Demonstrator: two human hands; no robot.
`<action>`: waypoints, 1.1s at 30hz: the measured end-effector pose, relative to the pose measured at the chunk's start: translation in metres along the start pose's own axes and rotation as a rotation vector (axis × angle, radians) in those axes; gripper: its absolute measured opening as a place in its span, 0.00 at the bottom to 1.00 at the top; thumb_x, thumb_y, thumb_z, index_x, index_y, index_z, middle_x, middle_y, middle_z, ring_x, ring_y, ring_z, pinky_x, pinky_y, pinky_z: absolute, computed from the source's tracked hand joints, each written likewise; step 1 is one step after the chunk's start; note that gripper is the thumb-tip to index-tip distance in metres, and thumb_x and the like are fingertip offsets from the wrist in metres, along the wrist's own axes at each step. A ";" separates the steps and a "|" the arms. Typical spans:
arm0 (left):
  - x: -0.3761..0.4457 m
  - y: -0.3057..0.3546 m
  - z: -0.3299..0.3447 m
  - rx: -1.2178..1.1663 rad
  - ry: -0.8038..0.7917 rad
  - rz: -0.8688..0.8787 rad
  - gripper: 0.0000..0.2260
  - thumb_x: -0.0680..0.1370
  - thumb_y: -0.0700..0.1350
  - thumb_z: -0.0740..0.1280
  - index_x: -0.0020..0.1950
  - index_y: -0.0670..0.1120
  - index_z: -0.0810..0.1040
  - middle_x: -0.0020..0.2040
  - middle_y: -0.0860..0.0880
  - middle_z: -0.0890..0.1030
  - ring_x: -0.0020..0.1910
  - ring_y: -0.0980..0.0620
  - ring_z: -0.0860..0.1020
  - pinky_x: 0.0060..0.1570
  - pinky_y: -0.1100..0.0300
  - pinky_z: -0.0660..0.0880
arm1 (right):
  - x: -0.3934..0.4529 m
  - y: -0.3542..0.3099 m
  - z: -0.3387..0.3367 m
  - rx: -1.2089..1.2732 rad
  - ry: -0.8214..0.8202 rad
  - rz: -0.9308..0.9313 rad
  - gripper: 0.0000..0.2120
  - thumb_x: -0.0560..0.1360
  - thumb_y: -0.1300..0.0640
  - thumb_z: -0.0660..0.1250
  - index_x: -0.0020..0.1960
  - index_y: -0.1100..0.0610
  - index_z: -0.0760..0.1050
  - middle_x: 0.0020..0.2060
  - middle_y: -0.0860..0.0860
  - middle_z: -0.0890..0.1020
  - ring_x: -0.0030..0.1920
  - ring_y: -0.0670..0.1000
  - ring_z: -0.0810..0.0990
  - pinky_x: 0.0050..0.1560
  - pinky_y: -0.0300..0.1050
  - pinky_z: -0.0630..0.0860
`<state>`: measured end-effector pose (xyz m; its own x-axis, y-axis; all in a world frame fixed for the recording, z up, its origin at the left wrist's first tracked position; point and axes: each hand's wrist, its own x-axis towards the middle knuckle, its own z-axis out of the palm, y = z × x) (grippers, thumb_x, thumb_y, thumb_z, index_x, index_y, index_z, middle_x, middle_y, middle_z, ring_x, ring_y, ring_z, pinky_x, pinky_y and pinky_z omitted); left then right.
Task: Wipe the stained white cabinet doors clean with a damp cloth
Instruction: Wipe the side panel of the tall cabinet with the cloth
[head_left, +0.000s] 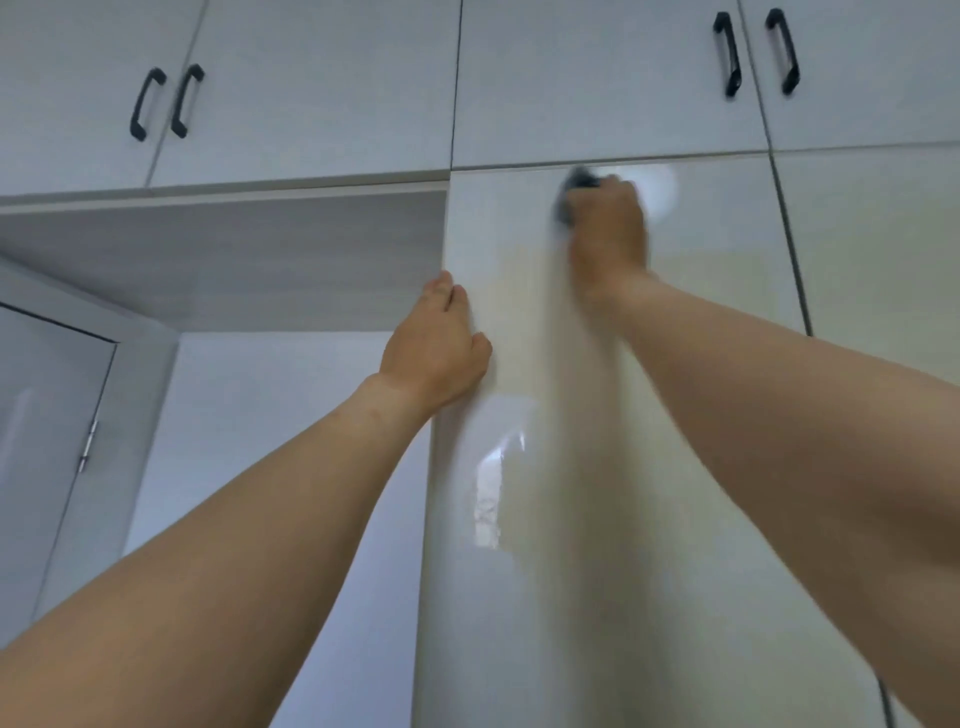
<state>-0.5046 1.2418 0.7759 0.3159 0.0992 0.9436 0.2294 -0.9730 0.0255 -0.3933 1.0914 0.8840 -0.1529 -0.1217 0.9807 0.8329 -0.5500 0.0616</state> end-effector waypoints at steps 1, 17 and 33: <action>-0.004 -0.003 0.002 -0.020 -0.021 0.009 0.31 0.81 0.49 0.57 0.80 0.38 0.52 0.82 0.41 0.50 0.81 0.47 0.48 0.78 0.54 0.52 | -0.006 -0.034 0.011 0.014 -0.065 -0.116 0.09 0.77 0.59 0.61 0.49 0.60 0.80 0.48 0.55 0.77 0.53 0.58 0.76 0.48 0.46 0.71; -0.005 -0.018 0.013 -0.124 0.020 0.086 0.33 0.80 0.51 0.56 0.81 0.41 0.49 0.82 0.44 0.48 0.81 0.48 0.46 0.79 0.53 0.50 | -0.024 -0.077 0.028 -0.093 -0.099 -0.100 0.12 0.78 0.62 0.61 0.59 0.62 0.75 0.57 0.58 0.73 0.54 0.58 0.74 0.47 0.45 0.72; -0.028 0.027 0.022 -0.050 0.025 -0.053 0.36 0.80 0.53 0.60 0.81 0.39 0.49 0.82 0.44 0.47 0.81 0.47 0.44 0.79 0.53 0.49 | -0.058 0.025 -0.037 -0.056 -0.062 0.002 0.16 0.77 0.51 0.55 0.57 0.59 0.72 0.51 0.58 0.76 0.50 0.56 0.76 0.47 0.48 0.72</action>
<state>-0.4874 1.2168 0.7426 0.2812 0.1463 0.9484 0.1986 -0.9758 0.0917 -0.3832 1.0543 0.8222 -0.1166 -0.0730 0.9905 0.8017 -0.5956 0.0504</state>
